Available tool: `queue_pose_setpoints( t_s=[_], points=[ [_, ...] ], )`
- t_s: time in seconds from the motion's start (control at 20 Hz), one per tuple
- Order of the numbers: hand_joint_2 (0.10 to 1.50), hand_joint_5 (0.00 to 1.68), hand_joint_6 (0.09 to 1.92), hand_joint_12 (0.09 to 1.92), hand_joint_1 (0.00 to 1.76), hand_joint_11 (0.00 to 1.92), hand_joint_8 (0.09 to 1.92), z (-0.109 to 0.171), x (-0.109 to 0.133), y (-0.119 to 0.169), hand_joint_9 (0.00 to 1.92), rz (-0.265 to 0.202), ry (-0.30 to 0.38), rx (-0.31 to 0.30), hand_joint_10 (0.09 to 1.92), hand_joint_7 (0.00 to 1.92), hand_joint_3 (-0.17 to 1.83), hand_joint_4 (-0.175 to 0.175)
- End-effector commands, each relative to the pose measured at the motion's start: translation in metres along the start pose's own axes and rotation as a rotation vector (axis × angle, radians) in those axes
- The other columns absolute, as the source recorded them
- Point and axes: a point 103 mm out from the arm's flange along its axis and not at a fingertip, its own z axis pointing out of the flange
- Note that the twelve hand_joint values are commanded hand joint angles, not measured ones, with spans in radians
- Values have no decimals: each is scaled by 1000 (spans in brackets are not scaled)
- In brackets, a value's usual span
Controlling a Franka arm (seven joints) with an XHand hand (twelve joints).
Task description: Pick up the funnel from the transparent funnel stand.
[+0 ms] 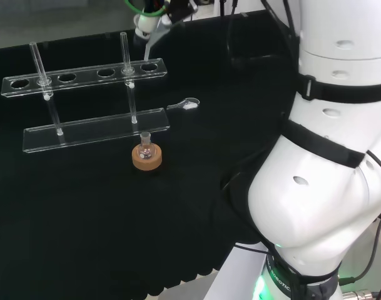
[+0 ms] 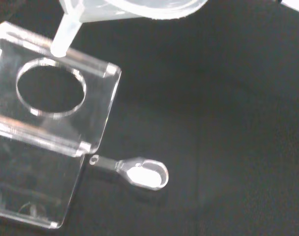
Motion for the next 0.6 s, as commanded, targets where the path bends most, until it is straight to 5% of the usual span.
queue_pose_setpoints(
  t_s=[0.05,0.6],
  points=[
    [790,830,777,1161,831,666,863,-31,-10,-37,1140,18,-39,-4,609,874,425,-39],
    [783,827,784,1159,824,663,860,-15,0,-97,1130,38,-109,50,599,859,439,-38]
  ],
)
